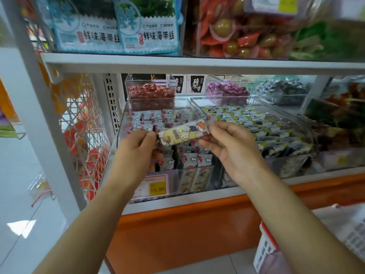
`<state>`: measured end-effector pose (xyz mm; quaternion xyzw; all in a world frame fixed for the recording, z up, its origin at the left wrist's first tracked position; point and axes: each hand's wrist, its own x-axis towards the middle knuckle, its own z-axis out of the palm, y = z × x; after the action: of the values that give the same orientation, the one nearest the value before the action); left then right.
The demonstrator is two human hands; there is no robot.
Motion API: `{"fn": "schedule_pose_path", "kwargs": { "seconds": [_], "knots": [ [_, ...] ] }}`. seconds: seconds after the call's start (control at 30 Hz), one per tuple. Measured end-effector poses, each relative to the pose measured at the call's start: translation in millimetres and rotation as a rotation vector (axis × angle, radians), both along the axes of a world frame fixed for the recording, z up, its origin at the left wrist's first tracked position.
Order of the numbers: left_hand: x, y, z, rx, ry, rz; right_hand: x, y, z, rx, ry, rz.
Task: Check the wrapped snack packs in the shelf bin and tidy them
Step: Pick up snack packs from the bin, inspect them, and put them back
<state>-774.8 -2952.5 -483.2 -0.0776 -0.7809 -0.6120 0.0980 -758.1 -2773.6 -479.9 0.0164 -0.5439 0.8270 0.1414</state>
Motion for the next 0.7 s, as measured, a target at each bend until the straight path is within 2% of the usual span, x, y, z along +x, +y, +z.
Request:
{"fn": "schedule_pose_path", "kwargs": {
  "seconds": [0.17, 0.5, 0.7],
  "knots": [
    [-1.7, -0.7, -0.8, 0.195, -0.062, 0.038, 2.5, 1.4, -5.2, -0.028, -0.041, 0.048],
    [3.2, -0.8, -1.5, 0.147, 0.005, -0.032, -0.1, 2.3, -3.3, -0.080, -0.036, -0.045],
    [2.3, -0.9, 0.4, 0.232, -0.066, -0.249, -0.9, 1.6, -1.5, -0.075, -0.021, -0.144]
  ]
}}
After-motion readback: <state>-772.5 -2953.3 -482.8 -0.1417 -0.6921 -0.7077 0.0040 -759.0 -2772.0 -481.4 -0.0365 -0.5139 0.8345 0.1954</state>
